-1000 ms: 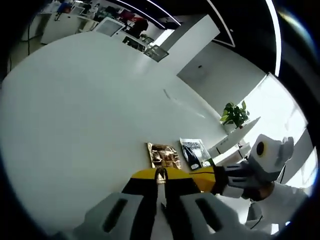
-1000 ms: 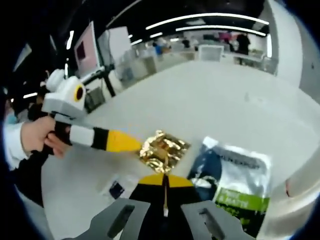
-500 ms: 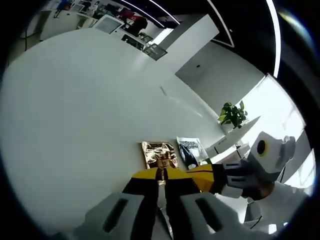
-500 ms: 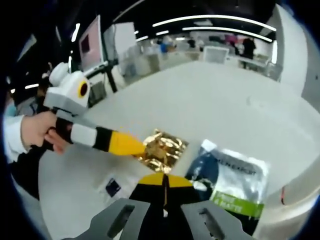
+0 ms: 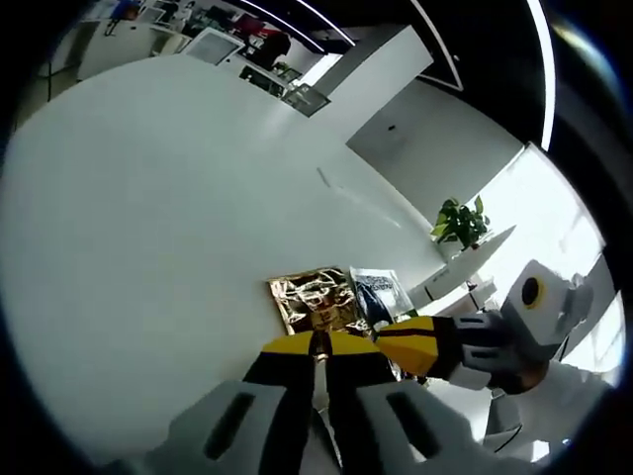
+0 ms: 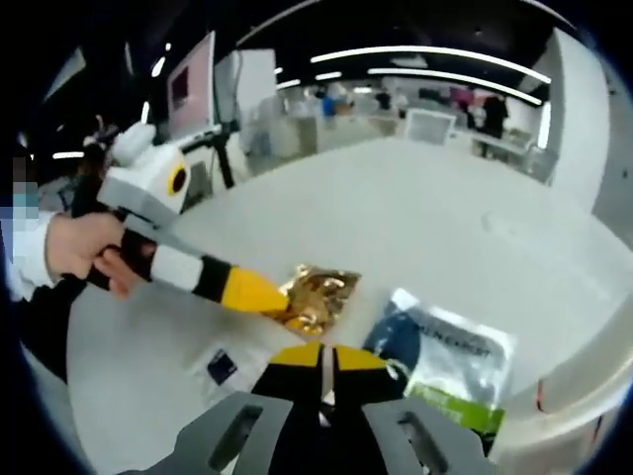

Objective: Arrange the skincare products in the storage area until every visible bottle or jar stands upright without overlapping.

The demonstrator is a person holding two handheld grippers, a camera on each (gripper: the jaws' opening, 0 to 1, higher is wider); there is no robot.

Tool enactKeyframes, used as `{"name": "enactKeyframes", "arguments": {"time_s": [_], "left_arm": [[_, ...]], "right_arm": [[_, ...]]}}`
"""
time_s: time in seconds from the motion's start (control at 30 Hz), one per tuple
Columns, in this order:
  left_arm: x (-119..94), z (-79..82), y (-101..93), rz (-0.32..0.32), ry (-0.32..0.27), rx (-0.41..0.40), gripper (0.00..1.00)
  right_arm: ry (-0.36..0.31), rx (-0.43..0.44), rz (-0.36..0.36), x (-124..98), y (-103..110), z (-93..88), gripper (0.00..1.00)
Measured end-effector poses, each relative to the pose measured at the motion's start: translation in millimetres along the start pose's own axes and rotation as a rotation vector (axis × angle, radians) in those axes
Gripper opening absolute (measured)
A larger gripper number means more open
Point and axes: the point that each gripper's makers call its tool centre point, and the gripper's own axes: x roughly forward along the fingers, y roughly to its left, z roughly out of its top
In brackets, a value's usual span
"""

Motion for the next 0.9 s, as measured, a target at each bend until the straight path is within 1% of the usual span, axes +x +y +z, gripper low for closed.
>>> {"name": "enactKeyframes", "arguments": {"time_s": [0.13,0.43,0.6,0.67,0.73,0.8,0.9], "left_arm": [[-1.4,4.0,-3.3,-0.006,-0.008,0.008,0.0],[-6.8,5.3,-4.6,0.0,-0.01,0.029,0.0],[-11.7,6.2,-8.9,0.0,-0.014,0.06,0.0],[-12.9,7.3,-10.1,0.003,-0.016,0.069,0.0],[-14.6,7.6,-13.5,-0.001,-0.016,0.082,0.0],[-16.2,7.5,-17.3,-0.008,-0.015,0.095,0.0],[-19.1,7.6,-23.2,-0.013,-0.016,0.119,0.0]], "right_arm": [[-0.013,-0.003,0.0,0.1,-0.9,4.2,0.0],[-0.029,-0.024,0.002,-3.9,3.1,10.4,0.0],[-0.028,-0.04,0.002,-7.8,5.2,10.7,0.03],[-0.031,-0.046,-0.002,-10.4,5.1,11.3,0.05],[-0.034,-0.044,-0.004,-13.6,5.7,12.0,0.08],[-0.036,-0.05,-0.004,-17.2,6.7,12.7,0.09],[-0.043,-0.06,-0.007,-22.5,7.0,13.7,0.13]]}}
